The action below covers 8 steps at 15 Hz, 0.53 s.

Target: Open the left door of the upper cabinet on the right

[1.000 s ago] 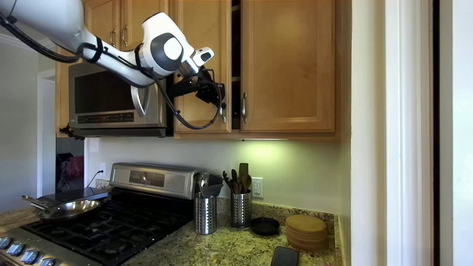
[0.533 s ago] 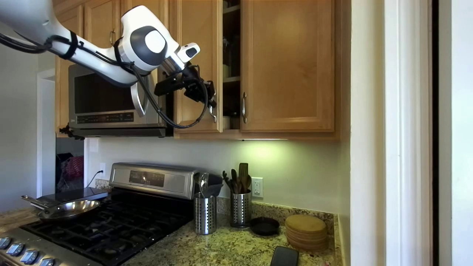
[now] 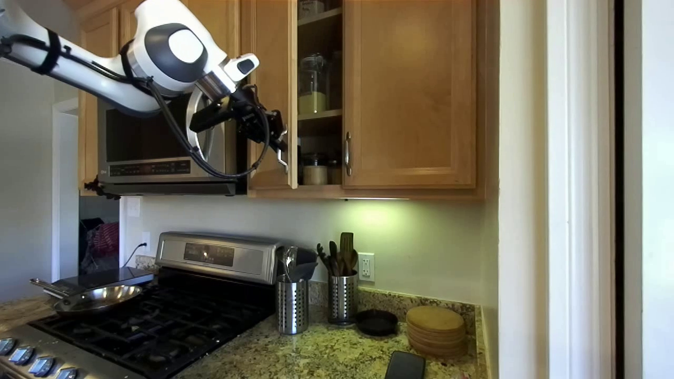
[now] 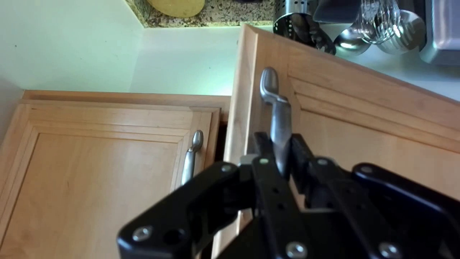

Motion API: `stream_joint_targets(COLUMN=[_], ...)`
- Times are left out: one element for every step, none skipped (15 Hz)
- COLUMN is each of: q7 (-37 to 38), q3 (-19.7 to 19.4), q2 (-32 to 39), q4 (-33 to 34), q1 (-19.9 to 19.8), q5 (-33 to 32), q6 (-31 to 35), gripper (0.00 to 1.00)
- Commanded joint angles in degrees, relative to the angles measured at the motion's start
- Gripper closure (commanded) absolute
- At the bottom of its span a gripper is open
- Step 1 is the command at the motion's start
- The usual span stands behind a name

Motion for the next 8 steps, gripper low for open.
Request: stream_joint_targets(q7=[-1.23, -0.82, -0.41, 0.12, 0.88, 1.59, 2.23, 2.75], q3=[5.01, 5.75, 6.55, 7.35, 8.34, 9.37, 10.45, 11.50], q2=[-4.16, -5.09, -6.03, -6.93, -7.66, -8.39, -9.21, -9.69], q4=[-0.43, -0.74, -0.98, -1.16, -1.18, -1.18, -1.04, -0.60], q1=[2.66, 2.71, 2.87, 3.01, 3.18, 3.35, 3.61, 4.07], q5=[0.00, -0.02, 0.10, 0.22, 0.36, 0.45, 0.57, 0.89], q6=[-1.11, -2.24, -3.51, -4.78, -6.11, -7.57, -9.31, -11.09], gripper=[0.90, 0.90, 0.90, 0.90, 0.90, 0.90, 0.90, 0.90])
